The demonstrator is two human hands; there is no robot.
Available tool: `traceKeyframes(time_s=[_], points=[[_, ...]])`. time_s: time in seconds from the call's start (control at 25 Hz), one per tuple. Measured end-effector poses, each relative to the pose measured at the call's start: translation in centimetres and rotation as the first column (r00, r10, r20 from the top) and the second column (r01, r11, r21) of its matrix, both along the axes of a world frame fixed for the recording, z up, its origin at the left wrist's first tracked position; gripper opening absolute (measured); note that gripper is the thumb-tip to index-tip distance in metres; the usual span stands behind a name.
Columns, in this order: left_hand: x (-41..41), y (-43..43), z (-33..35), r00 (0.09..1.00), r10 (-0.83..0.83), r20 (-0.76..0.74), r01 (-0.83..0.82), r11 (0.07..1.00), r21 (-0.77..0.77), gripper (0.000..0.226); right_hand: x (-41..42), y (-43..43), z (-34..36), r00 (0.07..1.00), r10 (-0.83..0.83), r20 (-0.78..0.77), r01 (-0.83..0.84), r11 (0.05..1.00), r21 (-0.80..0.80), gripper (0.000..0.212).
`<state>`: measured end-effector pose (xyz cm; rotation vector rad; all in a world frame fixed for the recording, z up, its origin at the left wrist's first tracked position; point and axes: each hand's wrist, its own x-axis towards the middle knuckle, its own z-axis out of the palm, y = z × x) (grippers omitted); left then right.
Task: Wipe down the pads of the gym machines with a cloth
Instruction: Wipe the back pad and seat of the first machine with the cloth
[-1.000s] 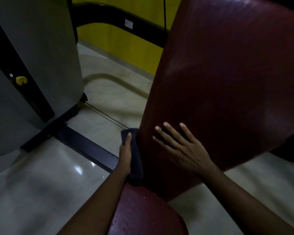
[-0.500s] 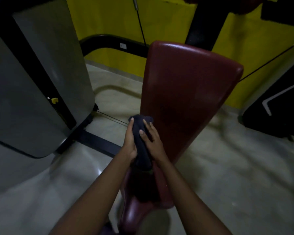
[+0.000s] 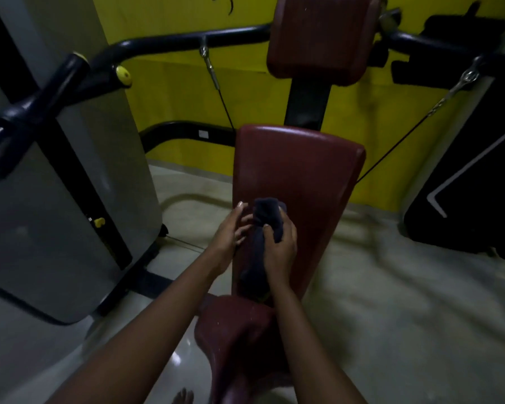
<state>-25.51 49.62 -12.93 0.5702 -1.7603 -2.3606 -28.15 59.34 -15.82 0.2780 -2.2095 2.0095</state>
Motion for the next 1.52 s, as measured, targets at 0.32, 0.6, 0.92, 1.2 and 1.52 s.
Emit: traceKeyframes(time_s=[0.32,0.6,0.92,1.2,1.52], points=[[-13.6,-8.2,8.3,0.96,-0.037,-0.276,-0.046,0.957,-0.287,0.041,-10.2,-3.8,8.9,0.915,-0.372,-0.155,0.349,0.924,-0.157,0.046],[-24.6,-11.6,16.0,0.906,-0.057,-0.419,-0.068,0.959,-0.276,0.054,-17.3,-6.7,16.1,0.748,-0.568,-0.342,0.544,0.821,-0.175,0.048],[-34.2,-11.9,23.6,0.866,-0.168,-0.472,0.062,0.971,-0.231,0.065,-26.9,-11.5,23.8,0.508,-0.527,-0.681,0.693,0.72,-0.041,0.053],[-38.6,-10.3,22.5,0.897,-0.078,-0.434,0.02,0.99,-0.138,0.109,-33.5,-10.2,23.9,0.275,-0.212,-0.938,0.93,0.307,0.204,0.051],[-38.4,-10.1,22.2,0.863,-0.022,-0.504,-0.136,0.952,-0.275,0.102,-34.0,-12.1,26.7,0.322,-0.348,-0.88,0.924,0.32,0.212,0.05]])
